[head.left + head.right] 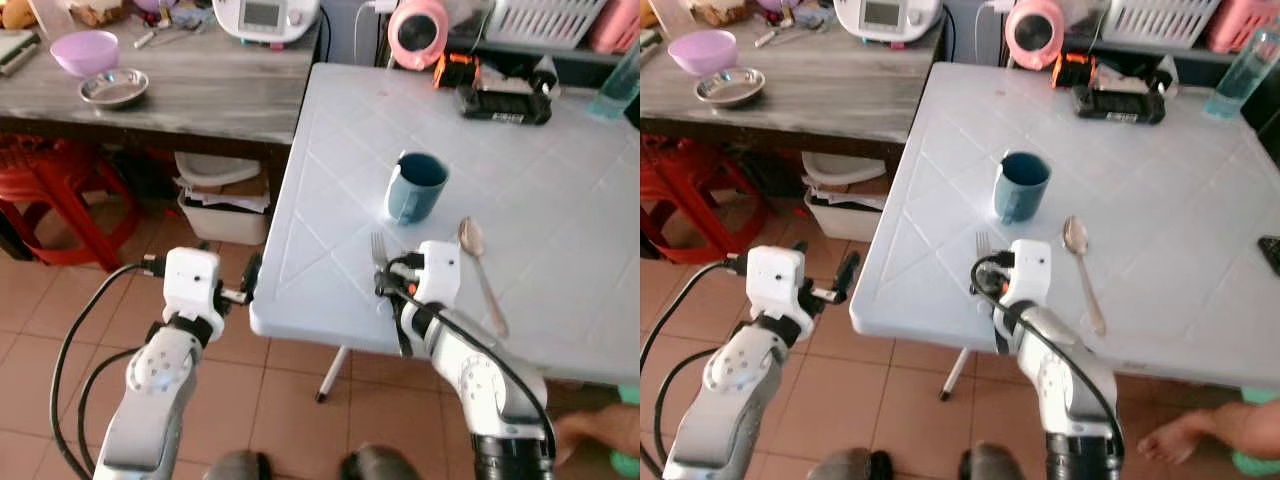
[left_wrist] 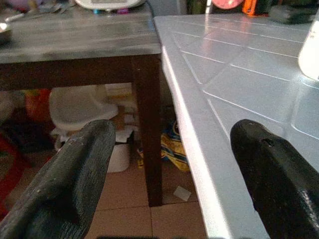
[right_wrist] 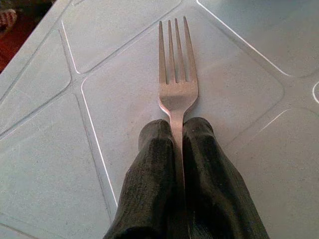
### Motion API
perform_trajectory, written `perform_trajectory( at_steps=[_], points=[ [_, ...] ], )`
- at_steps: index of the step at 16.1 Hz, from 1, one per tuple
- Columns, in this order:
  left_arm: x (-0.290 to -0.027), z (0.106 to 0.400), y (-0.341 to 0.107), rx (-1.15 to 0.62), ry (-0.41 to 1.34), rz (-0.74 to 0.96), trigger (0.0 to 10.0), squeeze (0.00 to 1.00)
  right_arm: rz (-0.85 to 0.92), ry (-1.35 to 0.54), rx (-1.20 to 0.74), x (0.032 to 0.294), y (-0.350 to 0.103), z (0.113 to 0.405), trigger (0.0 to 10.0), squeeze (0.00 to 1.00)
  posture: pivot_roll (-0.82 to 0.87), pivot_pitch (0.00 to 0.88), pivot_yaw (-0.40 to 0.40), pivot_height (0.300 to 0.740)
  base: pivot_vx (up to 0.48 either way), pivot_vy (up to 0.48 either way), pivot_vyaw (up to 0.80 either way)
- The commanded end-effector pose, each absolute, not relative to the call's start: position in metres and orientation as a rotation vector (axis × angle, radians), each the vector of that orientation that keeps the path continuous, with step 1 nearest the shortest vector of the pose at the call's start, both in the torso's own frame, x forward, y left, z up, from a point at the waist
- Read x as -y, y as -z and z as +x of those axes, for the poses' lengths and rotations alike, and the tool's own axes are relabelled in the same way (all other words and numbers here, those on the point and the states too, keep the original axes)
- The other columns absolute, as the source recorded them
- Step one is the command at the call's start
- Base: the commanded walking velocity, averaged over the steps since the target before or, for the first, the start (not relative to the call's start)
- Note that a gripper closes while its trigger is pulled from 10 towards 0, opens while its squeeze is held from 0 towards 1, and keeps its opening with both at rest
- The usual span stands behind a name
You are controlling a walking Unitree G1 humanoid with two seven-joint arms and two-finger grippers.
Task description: Setting the table
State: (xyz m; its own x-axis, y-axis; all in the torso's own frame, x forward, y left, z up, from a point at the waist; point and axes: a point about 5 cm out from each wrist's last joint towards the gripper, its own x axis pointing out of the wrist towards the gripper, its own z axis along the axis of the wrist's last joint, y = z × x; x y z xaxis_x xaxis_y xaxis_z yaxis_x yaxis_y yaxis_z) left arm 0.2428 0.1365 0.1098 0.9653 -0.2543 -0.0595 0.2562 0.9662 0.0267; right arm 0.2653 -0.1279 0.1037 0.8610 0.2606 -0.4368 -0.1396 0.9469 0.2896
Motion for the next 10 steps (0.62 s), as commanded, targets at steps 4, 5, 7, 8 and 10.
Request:
perform_trajectory(
  at_steps=[4,5,7,8,10],
  points=[
    [-0.137,0.242,-0.112,-0.035,0.280,0.038,10.0,0.00,0.247,-0.223,-0.586,0.122,-0.083,0.257,10.0,0.00,0.00,0.069,0.001,0.740,0.000,0.000,0.00],
    [-0.138,0.242,-0.113,-0.025,0.288,0.028,10.0,0.00,0.218,-0.228,-0.541,0.123,-0.086,0.259,10.0,0.00,0.00,0.068,0.001,0.740,0.341,0.337,0.00],
    [-0.136,0.242,-0.112,-0.027,0.283,0.013,10.0,0.00,0.191,-0.198,-0.444,0.127,-0.093,0.264,10.0,0.00,0.00,0.052,0.000,0.740,0.337,0.341,0.00],
    [-0.135,0.243,-0.112,-0.026,0.283,0.010,10.0,0.00,0.191,-0.187,-0.433,0.128,-0.094,0.265,10.0,0.00,0.00,0.049,0.000,0.740,0.334,0.345,0.00],
    [-0.133,0.245,-0.111,-0.023,0.282,0.000,10.0,0.00,0.191,-0.171,-0.405,0.132,-0.095,0.266,10.0,0.00,0.00,0.034,-0.001,0.740,0.332,0.347,0.00]
  ],
)
